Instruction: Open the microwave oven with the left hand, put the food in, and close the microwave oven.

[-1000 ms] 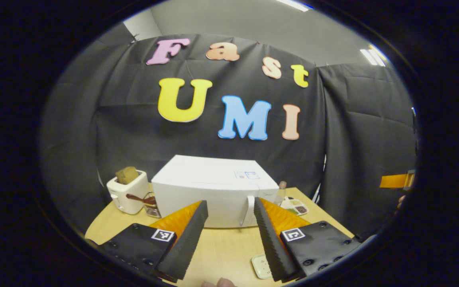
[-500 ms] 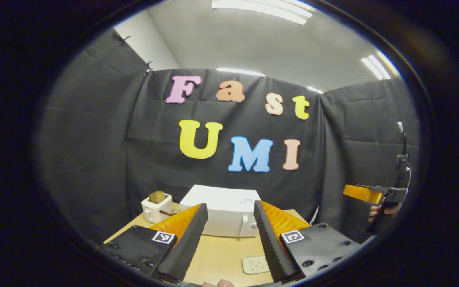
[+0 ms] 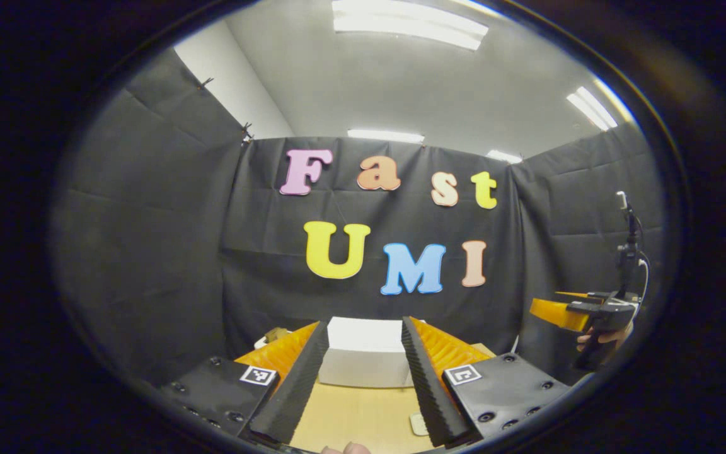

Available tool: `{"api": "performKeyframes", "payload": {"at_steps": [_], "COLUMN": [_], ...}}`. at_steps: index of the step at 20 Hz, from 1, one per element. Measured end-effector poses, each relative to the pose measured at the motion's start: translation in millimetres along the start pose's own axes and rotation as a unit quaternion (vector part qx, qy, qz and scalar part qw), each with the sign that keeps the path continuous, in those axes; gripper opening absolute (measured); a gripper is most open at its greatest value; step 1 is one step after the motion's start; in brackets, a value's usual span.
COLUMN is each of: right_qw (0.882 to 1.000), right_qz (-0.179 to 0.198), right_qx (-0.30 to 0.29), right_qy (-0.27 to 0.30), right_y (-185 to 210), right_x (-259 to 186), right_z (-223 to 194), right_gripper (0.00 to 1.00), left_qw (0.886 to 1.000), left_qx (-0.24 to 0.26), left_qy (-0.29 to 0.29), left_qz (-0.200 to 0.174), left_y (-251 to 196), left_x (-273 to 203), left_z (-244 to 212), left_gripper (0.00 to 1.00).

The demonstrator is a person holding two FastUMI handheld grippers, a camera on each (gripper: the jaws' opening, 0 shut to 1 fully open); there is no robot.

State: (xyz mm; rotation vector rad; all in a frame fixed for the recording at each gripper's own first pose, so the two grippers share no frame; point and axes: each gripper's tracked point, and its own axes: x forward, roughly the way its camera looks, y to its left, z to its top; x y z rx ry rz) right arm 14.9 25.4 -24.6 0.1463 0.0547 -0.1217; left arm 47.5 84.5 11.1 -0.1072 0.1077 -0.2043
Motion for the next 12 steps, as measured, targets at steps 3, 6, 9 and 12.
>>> {"api": "performKeyframes", "payload": {"at_steps": [3,6,9,12], "right_qw": [1.0,1.0,1.0,1.0], "right_qz": [-0.005,-0.001,-0.007,-0.007], "right_qx": [-0.017,-0.009,-0.017,-0.014], "right_qy": [0.011,0.015,0.017,0.022], "right_y": [7,21,21,22], "right_x": [3,4,3,9], "right_z": [-8,-10,-12,-13], "right_gripper": [0.98,0.98,0.98,0.98], "left_qw": [1.0,1.0,1.0,1.0], "left_qx": [0.003,-0.006,-0.012,-0.012], "left_qy": [-0.004,0.0,0.007,0.008], "left_qz": [-0.007,-0.01,-0.008,-0.005], "left_y": [2,10,21,26], "left_x": [0,2,3,2], "left_z": [0,-10,-18,-20], "left_gripper": [0.79,0.8,0.84,0.82]}}
